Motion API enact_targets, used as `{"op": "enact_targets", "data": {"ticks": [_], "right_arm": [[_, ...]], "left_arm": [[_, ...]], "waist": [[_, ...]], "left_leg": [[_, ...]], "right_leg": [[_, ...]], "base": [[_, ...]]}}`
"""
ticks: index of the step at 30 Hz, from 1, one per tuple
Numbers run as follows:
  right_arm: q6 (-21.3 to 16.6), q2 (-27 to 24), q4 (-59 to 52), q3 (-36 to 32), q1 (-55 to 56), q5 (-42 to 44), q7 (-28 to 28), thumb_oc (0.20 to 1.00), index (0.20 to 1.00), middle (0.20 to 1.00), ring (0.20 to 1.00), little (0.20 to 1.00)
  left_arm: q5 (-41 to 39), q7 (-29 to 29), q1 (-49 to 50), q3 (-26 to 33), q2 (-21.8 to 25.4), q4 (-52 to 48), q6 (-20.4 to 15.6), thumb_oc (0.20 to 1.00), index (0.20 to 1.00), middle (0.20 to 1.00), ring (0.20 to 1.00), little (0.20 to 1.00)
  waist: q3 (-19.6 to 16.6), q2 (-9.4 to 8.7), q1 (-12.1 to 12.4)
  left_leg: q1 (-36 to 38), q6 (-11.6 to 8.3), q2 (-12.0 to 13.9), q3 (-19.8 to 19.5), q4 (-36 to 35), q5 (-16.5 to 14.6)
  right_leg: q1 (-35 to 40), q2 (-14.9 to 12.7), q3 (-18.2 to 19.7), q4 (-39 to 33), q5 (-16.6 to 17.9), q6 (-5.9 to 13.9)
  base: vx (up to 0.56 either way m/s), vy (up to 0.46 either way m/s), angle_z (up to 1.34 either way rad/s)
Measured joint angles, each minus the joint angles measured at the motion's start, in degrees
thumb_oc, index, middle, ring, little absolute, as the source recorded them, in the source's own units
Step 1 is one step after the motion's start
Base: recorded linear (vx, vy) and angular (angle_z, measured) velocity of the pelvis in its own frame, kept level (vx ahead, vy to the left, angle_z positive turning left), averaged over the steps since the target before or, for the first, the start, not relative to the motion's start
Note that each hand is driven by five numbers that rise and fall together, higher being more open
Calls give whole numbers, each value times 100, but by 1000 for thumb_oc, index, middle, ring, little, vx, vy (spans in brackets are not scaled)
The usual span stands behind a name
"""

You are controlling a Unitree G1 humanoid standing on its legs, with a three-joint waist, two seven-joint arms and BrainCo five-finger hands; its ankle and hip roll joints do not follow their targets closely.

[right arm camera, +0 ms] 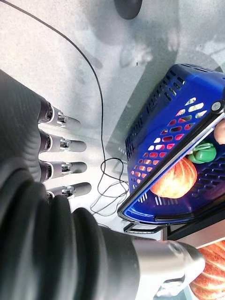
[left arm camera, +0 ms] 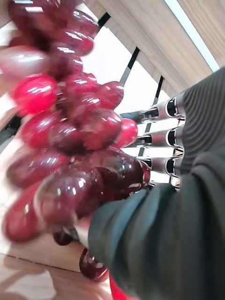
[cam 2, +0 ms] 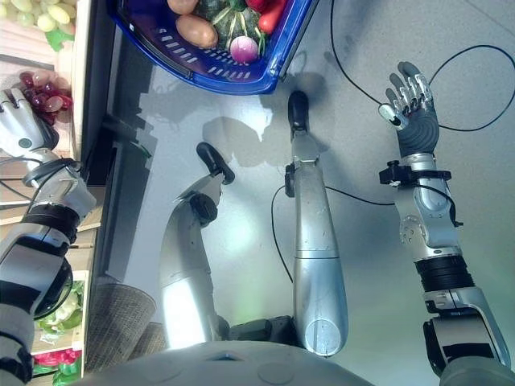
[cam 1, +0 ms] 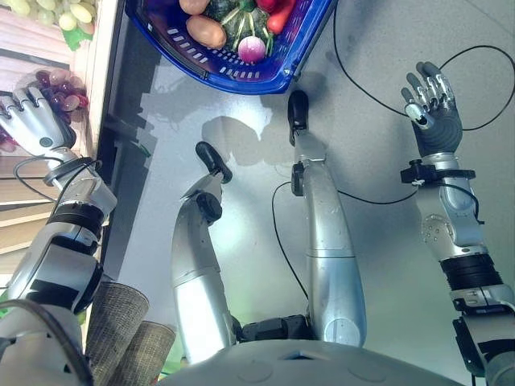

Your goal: Pick up fruits and vegetables into the basket

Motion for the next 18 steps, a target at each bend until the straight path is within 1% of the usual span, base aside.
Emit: {"op": "enact_targets", "data": {"ticks": [3,5,8,10,13,15,16,17,18], "right_arm": [[-8,0,-1,24,1,-7,102,1000,1000,1000,1000,1000],[-8,4,-14,61,1,-23,185,1000,1000,1000,1000,1000],[-8,0,-77,67,2,-26,319,1000,1000,1000,1000,1000],[-8,-2,-162,69,4,-28,470,1000,1000,1000,1000,1000],[15,-2,-181,77,5,-93,685,1000,1000,1000,1000,1000],[89,-8,-185,110,5,-291,814,1000,1000,1000,1000,1000],[167,-23,-184,171,10,-429,879,1000,1000,1000,1000,1000],[205,-33,-186,206,10,-510,893,1000,1000,1000,1000,1000],[289,-65,-188,295,18,-731,893,1000,1000,1000,1000,1000]], "left_arm": [[-20,-6,12,1,-1,35,-38,200,200,200,200,200],[-66,-20,29,1,-10,75,-124,200,200,200,200,200],[-157,-46,76,1,-17,75,-159,200,200,200,200,200],[-238,-51,110,4,-17,75,-247,200,200,200,200,200],[-238,-39,171,21,-19,69,-285,200,200,200,200,200],[-257,18,237,76,-24,63,-455,200,200,200,200,200],[-382,61,275,135,-27,48,-628,200,200,200,200,200],[-473,72,307,178,-27,19,-717,200,200,200,200,200],[-830,91,414,329,-36,-149,-979,200,200,200,200,200]], "waist": [[0,-1,0],[0,-1,0],[-6,-13,-5],[-7,-14,3],[-6,-15,12],[-5,-17,31],[-3,-28,35],[-4,-37,46],[-4,-38,51]], "left_leg": [[47,-2,17,0,3,1],[108,-6,26,-3,2,-2],[206,-7,35,-16,-1,-2],[258,-7,36,-20,-2,-2],[334,-7,33,-37,-2,-2],[410,-7,33,-65,-4,-2],[464,-7,33,-80,-6,-1],[493,-8,33,-85,-8,-1],[560,-8,33,-121,-8,-1]], "right_leg": [[45,7,-2,1,26,-39],[117,1,-7,-9,25,-38],[223,-13,-20,-16,5,-10],[279,-25,-25,-13,5,-10],[374,-35,-46,-22,5,-10],[475,-41,-81,-35,4,-11],[544,-43,-103,-46,4,-12],[579,-43,-112,-49,4,-12],[681,-49,-147,-62,1,-16]], "base": [[0,0,0],[0,0,0],[0,0,0],[0,0,0],[0,0,0],[5,-17,2],[9,-33,3],[18,-54,5],[14,-49,5]]}}
